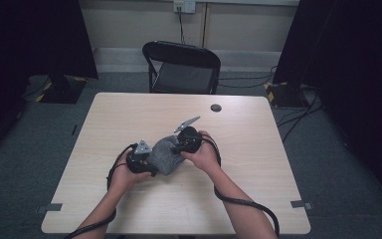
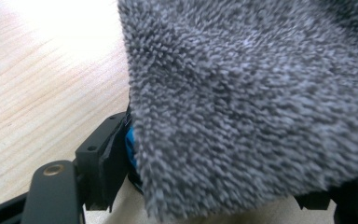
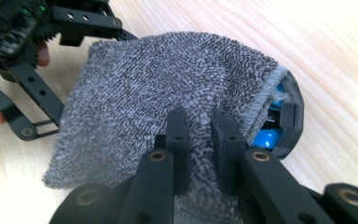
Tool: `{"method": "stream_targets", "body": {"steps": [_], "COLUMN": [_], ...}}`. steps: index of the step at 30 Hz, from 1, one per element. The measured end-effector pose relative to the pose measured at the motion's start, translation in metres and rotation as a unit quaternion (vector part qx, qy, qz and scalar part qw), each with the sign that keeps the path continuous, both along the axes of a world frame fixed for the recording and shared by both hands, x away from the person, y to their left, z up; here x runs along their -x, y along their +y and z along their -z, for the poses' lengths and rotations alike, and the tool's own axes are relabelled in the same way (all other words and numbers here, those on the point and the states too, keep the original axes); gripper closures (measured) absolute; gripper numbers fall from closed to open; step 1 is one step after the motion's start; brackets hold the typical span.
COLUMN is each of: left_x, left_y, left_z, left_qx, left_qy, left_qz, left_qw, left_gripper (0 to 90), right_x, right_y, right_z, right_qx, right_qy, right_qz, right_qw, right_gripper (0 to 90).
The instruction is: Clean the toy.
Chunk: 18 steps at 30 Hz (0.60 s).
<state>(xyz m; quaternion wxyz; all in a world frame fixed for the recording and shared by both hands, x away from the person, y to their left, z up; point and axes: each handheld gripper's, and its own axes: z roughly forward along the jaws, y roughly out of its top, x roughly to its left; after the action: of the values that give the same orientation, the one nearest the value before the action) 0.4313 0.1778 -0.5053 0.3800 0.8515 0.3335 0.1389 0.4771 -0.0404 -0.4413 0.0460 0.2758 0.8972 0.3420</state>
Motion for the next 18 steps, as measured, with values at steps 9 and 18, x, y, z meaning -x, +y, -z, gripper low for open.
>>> {"method": "stream_targets", "body": {"steps": [9,18], "left_x": [0.000,0.000], "left_y": [0.000,0.000], "left_z": [0.000,0.000], "left_qx": [0.000,0.000], "left_qy": [0.000,0.000], "left_qz": [0.000,0.000], "left_qw": [1.0000,1.0000], "left_gripper": [25.1,25.1], "right_x": [-0.005,-0.013], "right_y": [-0.005,-0.017], "right_z": [0.005,0.004], "right_qx": [-0.001,-0.007], "right_qy": [0.002,-0.001], "right_qz": [0.010,0.038], "right_qw": [0.9999,0.9993], "right_gripper": [78.9,78.8]}}
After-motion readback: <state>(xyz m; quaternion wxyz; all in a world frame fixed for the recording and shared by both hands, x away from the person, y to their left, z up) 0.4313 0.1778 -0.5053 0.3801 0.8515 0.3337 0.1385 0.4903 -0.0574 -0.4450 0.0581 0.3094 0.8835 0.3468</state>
